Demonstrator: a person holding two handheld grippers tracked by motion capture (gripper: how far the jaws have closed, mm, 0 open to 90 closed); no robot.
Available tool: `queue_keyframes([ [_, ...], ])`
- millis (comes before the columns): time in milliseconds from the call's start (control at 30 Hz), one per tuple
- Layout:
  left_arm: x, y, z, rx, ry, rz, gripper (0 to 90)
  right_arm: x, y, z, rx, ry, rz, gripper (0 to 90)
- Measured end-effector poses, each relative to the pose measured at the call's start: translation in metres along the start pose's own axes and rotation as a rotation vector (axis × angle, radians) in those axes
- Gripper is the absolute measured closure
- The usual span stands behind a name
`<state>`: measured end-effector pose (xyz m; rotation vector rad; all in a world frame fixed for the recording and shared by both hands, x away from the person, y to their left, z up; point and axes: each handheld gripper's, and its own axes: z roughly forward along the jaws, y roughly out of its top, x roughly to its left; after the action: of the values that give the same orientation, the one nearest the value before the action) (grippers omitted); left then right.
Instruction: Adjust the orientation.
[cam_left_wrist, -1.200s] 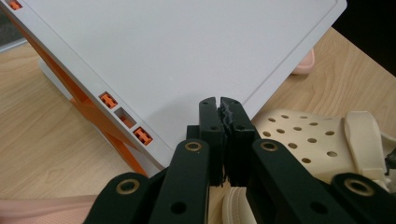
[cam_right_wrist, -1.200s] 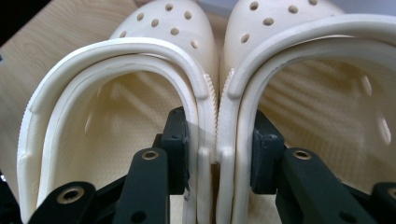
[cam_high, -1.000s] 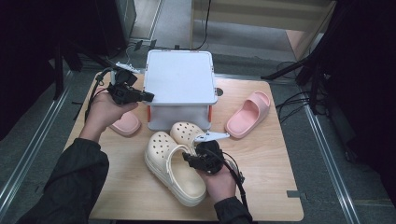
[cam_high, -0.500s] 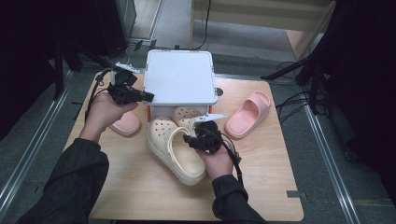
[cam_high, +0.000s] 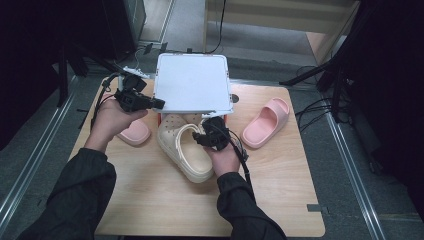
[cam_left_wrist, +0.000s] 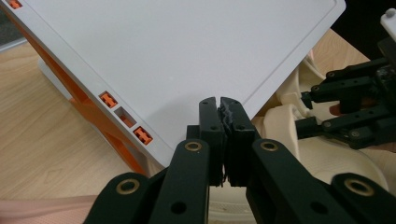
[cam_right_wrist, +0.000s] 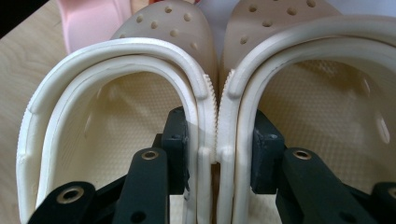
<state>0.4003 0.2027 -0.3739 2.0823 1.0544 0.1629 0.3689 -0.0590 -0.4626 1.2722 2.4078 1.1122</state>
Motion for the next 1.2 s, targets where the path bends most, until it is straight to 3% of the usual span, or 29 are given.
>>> queue_keyframes([
  [267, 0.0, 0.0, 0.0, 0.001, -0.003, 0.003, 87.8, -0.011, 0.002, 0.009, -0.018, -0.04, 0.038, 66.1],
  [467, 0.0, 0.0, 0.0, 0.004, -0.001, 0.003, 87.9, -0.009, 0.006, 0.018, -0.027, -0.059, 0.071, 66.0],
  [767, 0.0, 0.0, -0.001, 0.002, -0.001, 0.002, 87.9, -0.008, 0.007, 0.029, -0.049, -0.099, 0.077, 65.3],
  [967, 0.001, 0.0, -0.001, 0.003, -0.001, 0.001, 87.9, -0.012, 0.002, 0.027, -0.059, -0.072, 0.088, 63.0],
  [1200, 0.001, 0.0, -0.001, 0.004, -0.001, 0.001, 87.8, -0.01, -0.001, 0.012, -0.086, -0.027, 0.105, 57.1],
])
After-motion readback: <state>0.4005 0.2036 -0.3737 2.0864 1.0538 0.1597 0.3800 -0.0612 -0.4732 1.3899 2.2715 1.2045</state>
